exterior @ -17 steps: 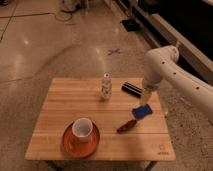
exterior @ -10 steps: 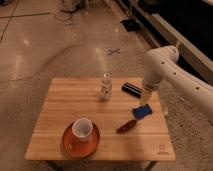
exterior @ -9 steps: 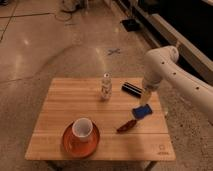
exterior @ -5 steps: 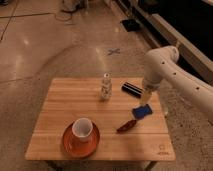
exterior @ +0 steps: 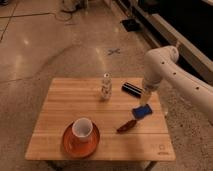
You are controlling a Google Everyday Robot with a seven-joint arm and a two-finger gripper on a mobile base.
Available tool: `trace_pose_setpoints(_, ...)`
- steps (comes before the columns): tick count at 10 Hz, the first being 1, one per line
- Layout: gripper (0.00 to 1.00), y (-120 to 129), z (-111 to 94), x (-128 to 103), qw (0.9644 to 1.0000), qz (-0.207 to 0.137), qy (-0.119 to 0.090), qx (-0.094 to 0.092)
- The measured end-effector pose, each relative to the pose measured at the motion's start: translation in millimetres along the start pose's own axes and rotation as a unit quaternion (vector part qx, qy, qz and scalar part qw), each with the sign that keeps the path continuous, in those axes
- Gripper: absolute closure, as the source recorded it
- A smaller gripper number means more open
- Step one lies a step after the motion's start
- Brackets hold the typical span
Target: Place the pepper in the ceramic cup
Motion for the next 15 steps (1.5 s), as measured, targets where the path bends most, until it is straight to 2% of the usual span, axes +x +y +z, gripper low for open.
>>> trace_pose_setpoints(4,0.33,0.3,0.3,-0.2,1.0,-0.004,-0.001,-0.001)
trace_pose_setpoints(5,0.33,1.3,4.4,0.7,0.9997,-0.022,-0.003,-0.004)
trace_pose_setpoints(7,0.33,-5.3,20.2,8.3,0.9966,-0.081,-0.004,-0.01)
trace_pose_setpoints(9,0.33,-21.4,41.1,9.5,0.9877,-0.154,-0.006,-0.025)
trace_pose_setpoints(11,0.33,-40.3,58.5,13.7,0.9779,-0.207,-0.004,-0.027)
trace_pose_setpoints(15,0.33,-79.7,94.5,5.1,0.9585,-0.284,-0.009,-0.023)
